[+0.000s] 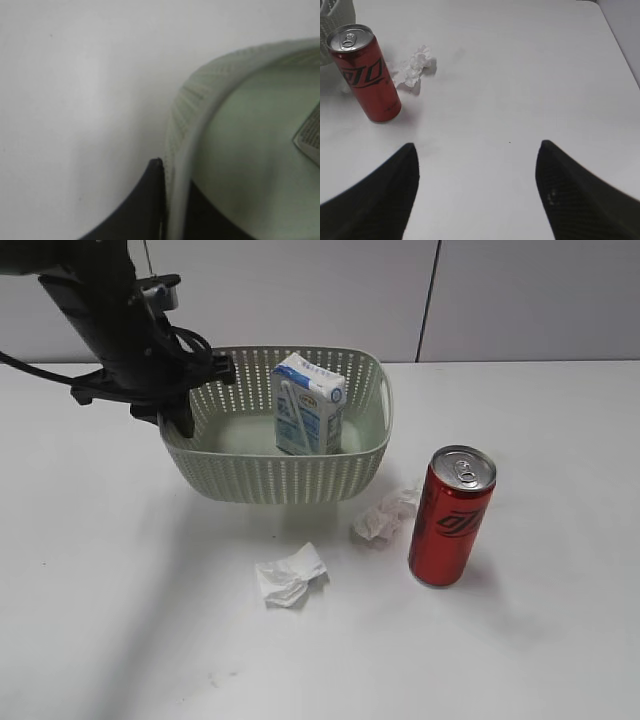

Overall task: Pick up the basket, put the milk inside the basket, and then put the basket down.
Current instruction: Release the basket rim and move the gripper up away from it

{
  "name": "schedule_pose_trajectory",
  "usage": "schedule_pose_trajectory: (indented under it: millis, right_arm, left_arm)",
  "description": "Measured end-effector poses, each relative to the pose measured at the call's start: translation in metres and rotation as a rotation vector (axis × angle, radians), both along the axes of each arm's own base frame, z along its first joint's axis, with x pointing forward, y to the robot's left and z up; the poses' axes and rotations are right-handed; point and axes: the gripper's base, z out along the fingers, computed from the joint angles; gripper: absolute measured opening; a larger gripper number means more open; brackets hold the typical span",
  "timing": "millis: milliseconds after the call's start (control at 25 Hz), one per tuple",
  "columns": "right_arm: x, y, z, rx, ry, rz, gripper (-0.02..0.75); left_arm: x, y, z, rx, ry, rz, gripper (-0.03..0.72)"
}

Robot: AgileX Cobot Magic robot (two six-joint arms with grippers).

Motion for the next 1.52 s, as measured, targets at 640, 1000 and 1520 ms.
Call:
schedule_pose_trajectory:
  millis: [640,1000,1520]
  right_arm:
    - [0.0,0.0,0.0,0.0,0.0,0.0,0.572]
    - [0.0,0.0,0.0,0.0,0.0,0.0,0.572]
    - [0.0,0.0,0.0,0.0,0.0,0.0,0.572]
  left_arm:
    - [0.05,0.005,-0.054,-0.024,0.0,-0.026,0.016]
    - [0.053,0.003,-0.049,-0.062,0.0,-0.007,0.544]
    - [0.062,0.065,0.053,-0.091,0.013,-0.077,0.634]
